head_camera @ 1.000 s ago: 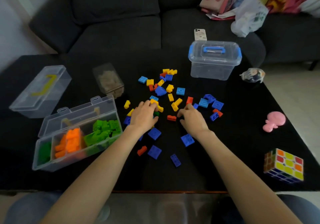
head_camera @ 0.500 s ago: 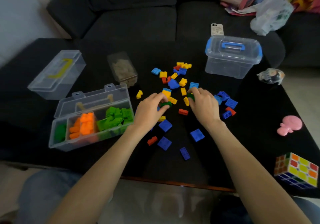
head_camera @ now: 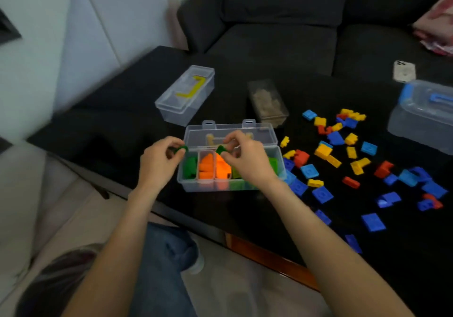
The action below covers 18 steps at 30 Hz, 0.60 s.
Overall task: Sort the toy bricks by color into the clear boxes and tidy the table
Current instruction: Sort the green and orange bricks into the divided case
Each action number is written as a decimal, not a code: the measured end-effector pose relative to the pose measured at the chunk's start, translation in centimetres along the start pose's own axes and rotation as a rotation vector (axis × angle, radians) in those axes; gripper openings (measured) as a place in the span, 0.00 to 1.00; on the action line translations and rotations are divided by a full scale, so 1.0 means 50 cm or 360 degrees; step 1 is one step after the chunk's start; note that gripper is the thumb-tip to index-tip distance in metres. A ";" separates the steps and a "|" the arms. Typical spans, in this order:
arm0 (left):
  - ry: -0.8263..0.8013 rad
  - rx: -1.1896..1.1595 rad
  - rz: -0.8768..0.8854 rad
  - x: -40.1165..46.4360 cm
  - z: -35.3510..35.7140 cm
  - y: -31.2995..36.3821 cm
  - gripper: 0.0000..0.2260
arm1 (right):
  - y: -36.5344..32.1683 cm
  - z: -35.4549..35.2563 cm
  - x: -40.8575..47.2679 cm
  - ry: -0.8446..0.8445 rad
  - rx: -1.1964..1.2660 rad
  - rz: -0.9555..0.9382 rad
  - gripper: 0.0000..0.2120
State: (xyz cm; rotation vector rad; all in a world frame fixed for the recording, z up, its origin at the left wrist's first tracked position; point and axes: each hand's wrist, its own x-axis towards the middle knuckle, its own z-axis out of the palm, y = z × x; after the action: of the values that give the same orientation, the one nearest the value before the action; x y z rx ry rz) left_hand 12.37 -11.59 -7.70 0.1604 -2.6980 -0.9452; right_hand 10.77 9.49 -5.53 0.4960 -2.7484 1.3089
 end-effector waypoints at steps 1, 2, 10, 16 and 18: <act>-0.0068 0.0015 0.0060 0.006 0.002 -0.010 0.08 | -0.008 0.019 0.007 0.0002 -0.0019 -0.0025 0.10; -0.0134 0.0011 0.0132 0.012 0.000 -0.020 0.09 | -0.018 0.041 0.017 0.0002 -0.0055 -0.0048 0.09; -0.0144 0.0013 0.0393 0.032 0.015 -0.031 0.14 | -0.047 0.106 0.032 0.0026 -0.0317 -0.0061 0.09; -0.0209 0.0068 0.0566 0.014 0.006 -0.056 0.12 | -0.050 0.121 0.012 -0.0010 -0.0182 -0.0058 0.08; -0.0257 0.0064 0.0635 0.003 0.005 -0.068 0.14 | -0.053 0.138 0.003 -0.0117 -0.0230 -0.0134 0.07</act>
State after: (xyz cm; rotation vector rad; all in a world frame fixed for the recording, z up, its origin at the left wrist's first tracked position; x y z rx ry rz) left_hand 12.19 -14.10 -9.97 -0.4492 -2.7404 -0.8094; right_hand 12.05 2.60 -7.94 0.6526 -2.8194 1.0858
